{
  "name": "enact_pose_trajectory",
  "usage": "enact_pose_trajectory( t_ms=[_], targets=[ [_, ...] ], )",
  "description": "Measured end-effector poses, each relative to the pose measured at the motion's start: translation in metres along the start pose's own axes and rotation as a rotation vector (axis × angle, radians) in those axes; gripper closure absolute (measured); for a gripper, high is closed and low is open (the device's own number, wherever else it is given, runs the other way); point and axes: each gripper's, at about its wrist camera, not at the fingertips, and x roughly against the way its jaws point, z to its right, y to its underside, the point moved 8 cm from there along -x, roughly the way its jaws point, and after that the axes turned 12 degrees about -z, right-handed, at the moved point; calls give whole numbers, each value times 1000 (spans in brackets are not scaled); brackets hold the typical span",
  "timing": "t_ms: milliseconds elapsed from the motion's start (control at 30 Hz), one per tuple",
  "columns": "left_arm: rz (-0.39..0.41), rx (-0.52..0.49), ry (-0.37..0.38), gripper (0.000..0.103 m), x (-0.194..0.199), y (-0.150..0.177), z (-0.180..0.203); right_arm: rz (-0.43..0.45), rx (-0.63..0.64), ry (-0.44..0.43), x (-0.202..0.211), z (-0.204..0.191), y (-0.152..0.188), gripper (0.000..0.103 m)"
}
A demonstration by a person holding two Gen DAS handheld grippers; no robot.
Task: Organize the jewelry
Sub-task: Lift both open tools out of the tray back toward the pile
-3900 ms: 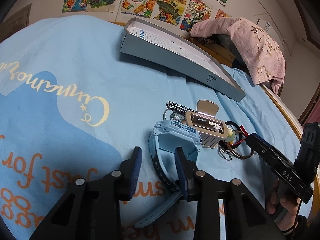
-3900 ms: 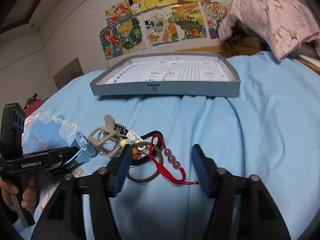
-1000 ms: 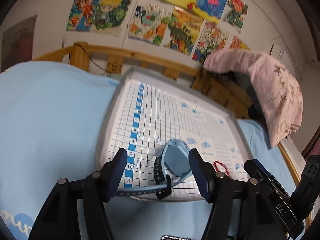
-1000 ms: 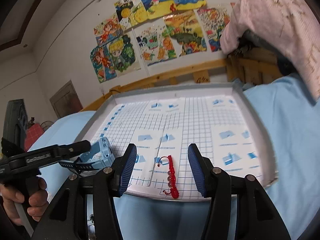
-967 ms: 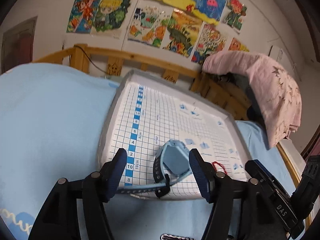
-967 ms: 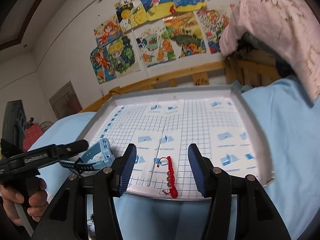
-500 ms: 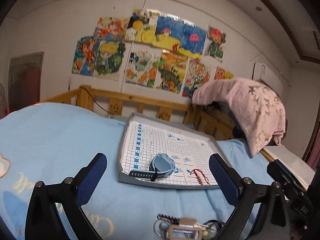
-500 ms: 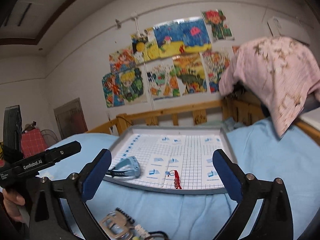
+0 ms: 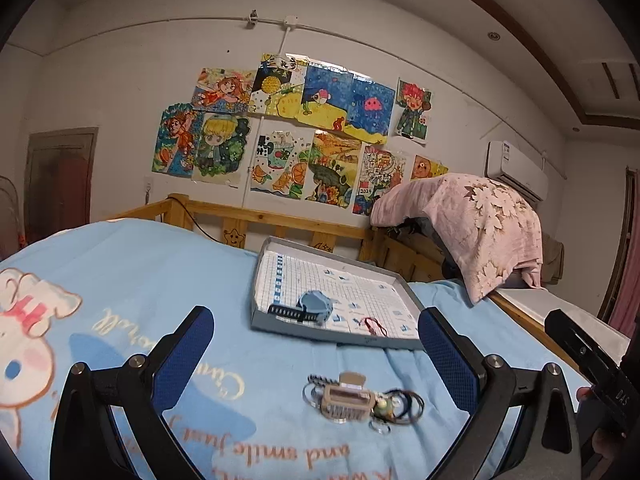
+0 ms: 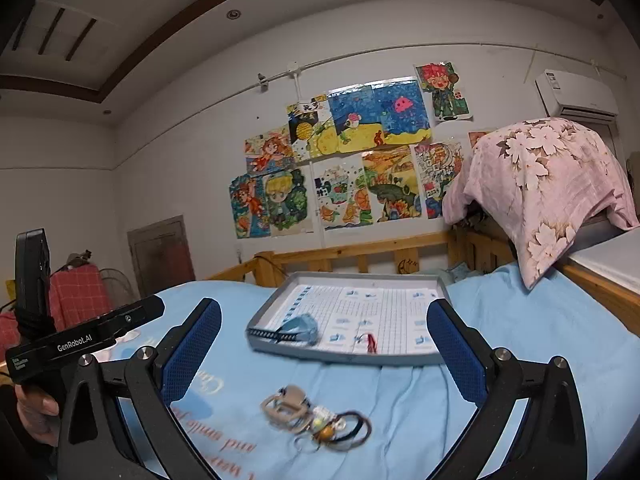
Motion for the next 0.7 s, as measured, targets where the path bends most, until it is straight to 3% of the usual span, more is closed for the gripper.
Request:
enact_pose_trajectory(
  t_ms=[233, 467, 700],
  targets=[
    [-5, -35, -21, 0, 27, 32, 5, -46, 36, 17, 28, -9, 30, 2],
    [-62, -63, -43, 0, 34, 60, 7, -75, 48, 65, 47, -9, 62, 2],
    [-82, -64, -50, 0, 33, 73, 5, -119, 33, 80, 42, -2, 84, 2]
  ],
)
